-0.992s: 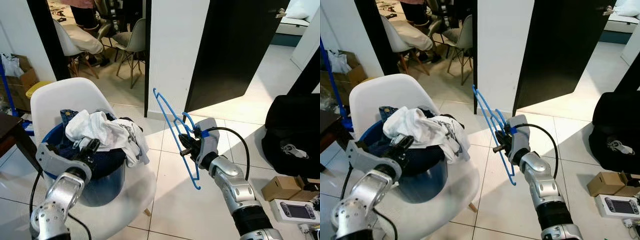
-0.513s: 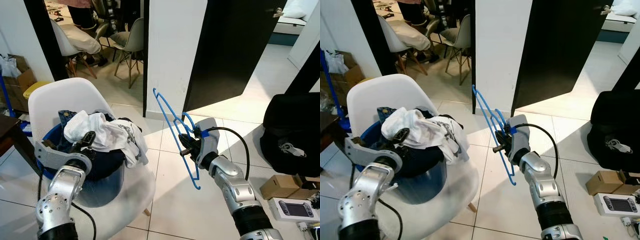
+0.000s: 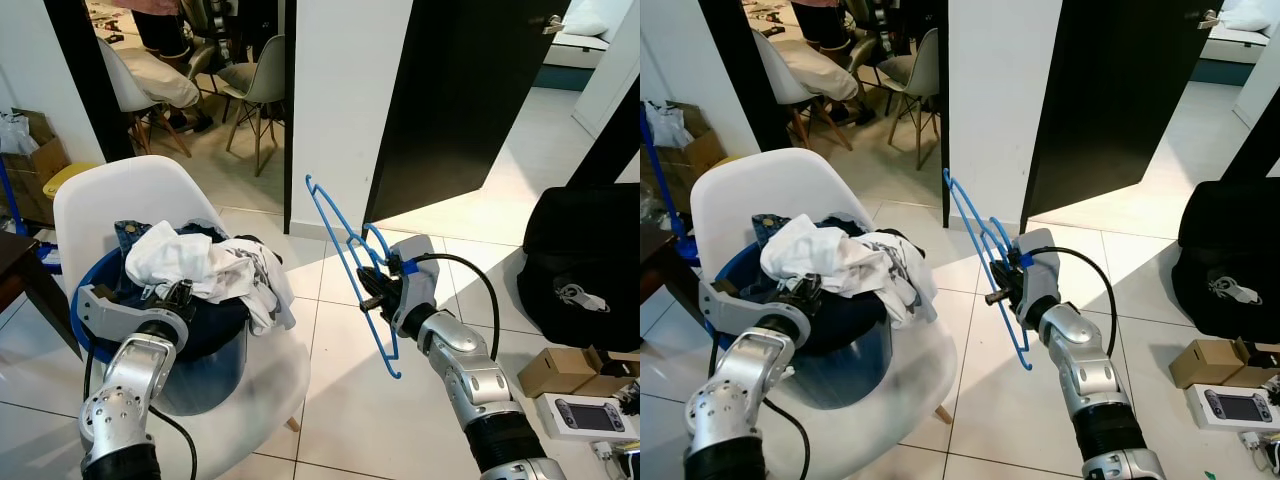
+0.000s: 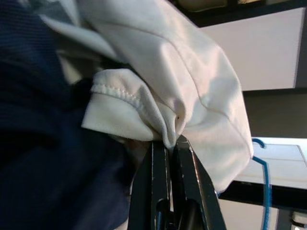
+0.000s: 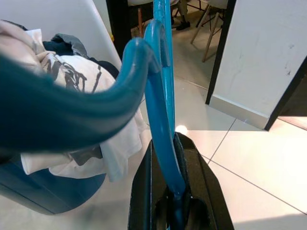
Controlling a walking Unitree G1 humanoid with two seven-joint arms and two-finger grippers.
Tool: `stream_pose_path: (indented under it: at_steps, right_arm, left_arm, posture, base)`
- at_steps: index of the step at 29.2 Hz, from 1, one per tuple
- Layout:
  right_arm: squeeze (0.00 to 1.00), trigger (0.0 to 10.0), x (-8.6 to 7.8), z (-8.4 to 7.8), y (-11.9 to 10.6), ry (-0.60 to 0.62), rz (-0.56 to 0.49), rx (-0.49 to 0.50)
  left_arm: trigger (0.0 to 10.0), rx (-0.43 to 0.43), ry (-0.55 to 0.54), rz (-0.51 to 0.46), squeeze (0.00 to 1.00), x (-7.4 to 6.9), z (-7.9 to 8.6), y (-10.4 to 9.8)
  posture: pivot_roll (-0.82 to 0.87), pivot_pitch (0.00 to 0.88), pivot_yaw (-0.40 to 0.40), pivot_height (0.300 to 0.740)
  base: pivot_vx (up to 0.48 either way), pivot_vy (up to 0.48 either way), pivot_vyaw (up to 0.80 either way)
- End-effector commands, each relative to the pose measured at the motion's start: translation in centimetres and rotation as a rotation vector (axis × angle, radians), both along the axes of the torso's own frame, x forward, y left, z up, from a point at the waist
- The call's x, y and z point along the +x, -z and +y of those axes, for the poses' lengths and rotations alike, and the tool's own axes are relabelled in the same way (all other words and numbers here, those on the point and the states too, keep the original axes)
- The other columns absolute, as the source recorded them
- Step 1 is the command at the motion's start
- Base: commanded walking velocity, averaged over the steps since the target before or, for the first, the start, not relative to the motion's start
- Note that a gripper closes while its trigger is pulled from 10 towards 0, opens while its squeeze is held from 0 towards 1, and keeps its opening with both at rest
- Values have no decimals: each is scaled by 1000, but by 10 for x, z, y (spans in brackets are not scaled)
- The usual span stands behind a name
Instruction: Hang hanger
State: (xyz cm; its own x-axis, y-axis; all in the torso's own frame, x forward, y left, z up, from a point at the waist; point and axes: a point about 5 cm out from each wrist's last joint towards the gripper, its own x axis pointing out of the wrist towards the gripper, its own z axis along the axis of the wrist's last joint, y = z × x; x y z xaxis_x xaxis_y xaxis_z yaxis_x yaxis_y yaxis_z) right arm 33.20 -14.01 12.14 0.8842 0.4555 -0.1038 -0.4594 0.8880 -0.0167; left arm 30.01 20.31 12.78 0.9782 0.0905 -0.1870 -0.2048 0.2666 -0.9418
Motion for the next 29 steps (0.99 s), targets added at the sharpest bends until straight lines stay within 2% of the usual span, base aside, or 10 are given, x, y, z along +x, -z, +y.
stream_pose_path:
  at_steps: [1, 4, 5, 6, 7, 10, 14, 24, 25, 29]
  right_arm:
    - [0, 10000, -1, -3, 1, 12, 6, 5]
    - [0, 10000, -1, -3, 1, 12, 6, 7]
    - [0, 10000, -1, -3, 1, 12, 6, 9]
    - [0, 10000, -1, -3, 1, 12, 6, 9]
    - [0, 10000, -1, -2, 1, 11, 3, 17]
    - [0, 10000, -1, -2, 0, 10, 1, 22]
    - [0, 10000, -1, -4, -3, 10, -20, 79]
    - [0, 10000, -3, -2, -8, -23, -48, 112]
    - [0, 10000, -4, -1, -7, -29, -49, 113]
    - [0, 10000, -4, 0, -7, -32, -47, 114]
  left_arm:
    - [0, 21, 5, -60, 0, 3, 1, -13]
    - [0, 50, 16, -124, 0, 6, 3, -29]
    - [0, 63, 38, -226, 0, 9, 3, -53]
    - [0, 63, 38, -226, 0, 9, 3, -53]
    - [0, 63, 79, -355, 0, 9, 0, -82]
    - [0, 62, 110, -439, 0, 8, -4, -101]
    - [0, -24, 179, -620, 0, 4, -13, -136]
    - [0, -40, 228, -655, 0, 5, -20, -143]
    - [1098, -50, 221, -653, 0, 6, -20, -145]
    - [1098, -58, 211, -642, 0, 7, -19, -145]
  posture:
    - [-27, 53, -52, 740]
    - [-25, 54, -50, 740]
    - [-20, 52, -51, 740]
    - [-20, 52, -51, 740]
    - [-16, 49, -51, 740]
    - [-14, 46, -49, 740]
    - [-8, 41, -50, 740]
    - [-5, 33, -38, 740]
    - [-1, 32, -36, 740]
    - [-1, 32, -36, 740]
  base:
    - [0, 0, 0]
    - [0, 0, 0]
    - [0, 0, 0]
    - [0, 0, 0]
    - [0, 0, 0]
    - [0, 0, 0]
    - [0, 0, 0]
    - [0, 0, 0]
    - [0, 0, 0]
    - [0, 0, 0]
